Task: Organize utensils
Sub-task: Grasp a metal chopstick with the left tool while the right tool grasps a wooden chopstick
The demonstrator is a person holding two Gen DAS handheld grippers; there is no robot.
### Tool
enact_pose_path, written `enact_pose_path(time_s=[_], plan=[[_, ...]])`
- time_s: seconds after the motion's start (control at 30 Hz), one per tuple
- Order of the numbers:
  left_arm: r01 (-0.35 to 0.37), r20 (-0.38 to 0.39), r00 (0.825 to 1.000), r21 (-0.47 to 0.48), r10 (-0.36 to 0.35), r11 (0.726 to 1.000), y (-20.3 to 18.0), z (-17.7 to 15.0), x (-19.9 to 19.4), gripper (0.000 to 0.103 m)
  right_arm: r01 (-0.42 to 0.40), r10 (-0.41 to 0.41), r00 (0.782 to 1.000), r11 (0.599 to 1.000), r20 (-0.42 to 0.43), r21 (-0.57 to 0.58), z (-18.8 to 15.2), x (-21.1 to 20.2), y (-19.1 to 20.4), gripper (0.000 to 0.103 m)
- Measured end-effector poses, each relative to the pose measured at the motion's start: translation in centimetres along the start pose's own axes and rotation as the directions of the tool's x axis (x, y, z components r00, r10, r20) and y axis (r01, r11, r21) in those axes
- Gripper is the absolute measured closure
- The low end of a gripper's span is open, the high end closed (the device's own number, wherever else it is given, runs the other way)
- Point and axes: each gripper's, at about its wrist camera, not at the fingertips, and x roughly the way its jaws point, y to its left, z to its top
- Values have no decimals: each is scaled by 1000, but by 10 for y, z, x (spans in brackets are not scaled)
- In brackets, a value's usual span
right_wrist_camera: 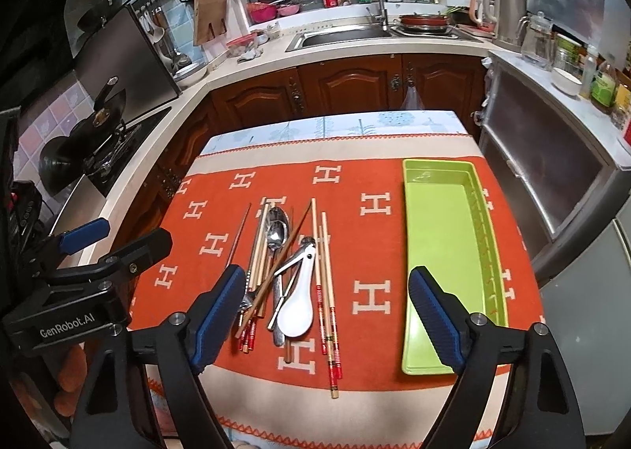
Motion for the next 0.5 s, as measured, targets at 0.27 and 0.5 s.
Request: enact_pose_path(time_s=[0.27, 0.5], plan=[[7, -66, 998, -64, -11, 998, 31, 12, 25, 1, -83, 89, 992, 994, -85, 66, 30, 32, -12, 29], [-8, -139, 990, -147, -13, 989, 75, 13, 66, 3, -113, 126, 977, 990, -169, 86, 44, 82, -13, 41]])
